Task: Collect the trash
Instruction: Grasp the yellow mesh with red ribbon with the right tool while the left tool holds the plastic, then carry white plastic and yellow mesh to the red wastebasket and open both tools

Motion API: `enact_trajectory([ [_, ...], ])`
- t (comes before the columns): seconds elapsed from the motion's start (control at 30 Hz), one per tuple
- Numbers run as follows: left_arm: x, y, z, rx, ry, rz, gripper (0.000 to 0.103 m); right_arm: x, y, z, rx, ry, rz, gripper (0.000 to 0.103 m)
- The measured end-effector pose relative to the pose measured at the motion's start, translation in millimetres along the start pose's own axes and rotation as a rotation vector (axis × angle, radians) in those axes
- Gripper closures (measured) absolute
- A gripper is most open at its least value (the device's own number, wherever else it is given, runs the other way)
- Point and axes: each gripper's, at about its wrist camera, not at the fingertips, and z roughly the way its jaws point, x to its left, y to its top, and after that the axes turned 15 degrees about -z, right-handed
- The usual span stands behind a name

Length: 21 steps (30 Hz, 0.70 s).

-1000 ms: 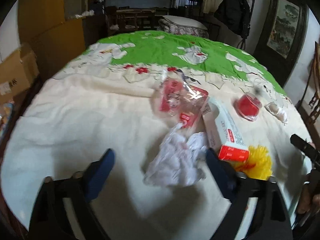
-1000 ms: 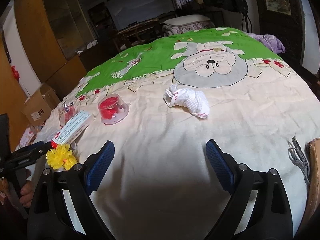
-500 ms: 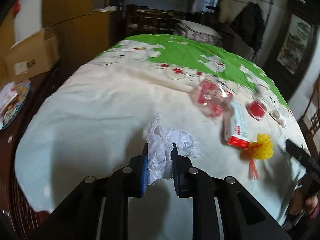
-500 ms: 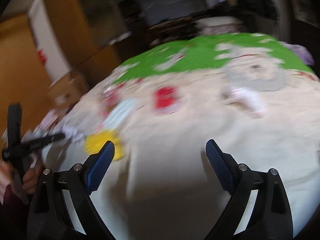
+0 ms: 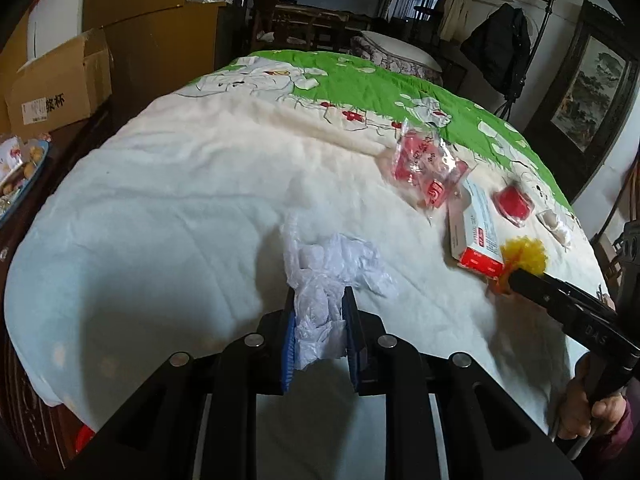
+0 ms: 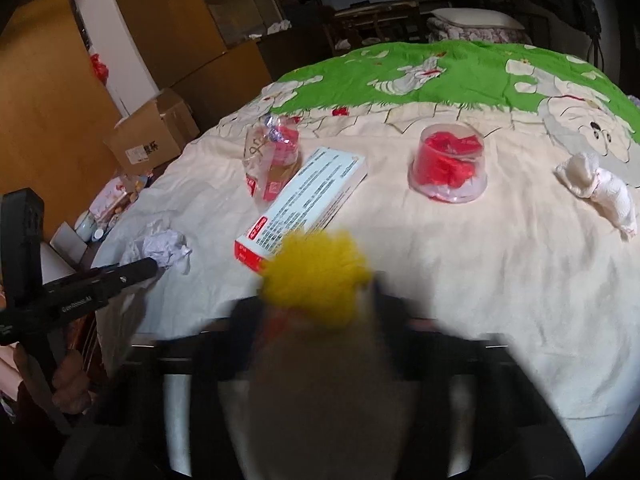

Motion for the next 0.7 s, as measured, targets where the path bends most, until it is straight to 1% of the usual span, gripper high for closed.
enact_trajectory([
  [0.07, -1.8, -0.4, -9.5, -0.022, -0.016, 0.004, 0.082, 5.3, 3.0, -16.1, -0.063, -0.018, -0.011, 0.069],
  [0.17, -7.8, 0.6, -27.9, -0.066, -0.038, 0.020, 0.082, 13.0, 11.4, -31.6, -0.109, -0.021, -0.024, 0.070],
  [0.4, -21.8, 0.2, -71.9, -0.147, -0.055, 0.043, 0.082, 18.4, 18.7, -59.1, -0.164, 0.016, 0.004, 0.069],
  [0.7, -26.0, -6.6, -132.6, -0.244, -0.043, 0.052, 0.082, 44.3, 27.4, -102.9, -0.254, 0.059, -0.039, 0.069],
])
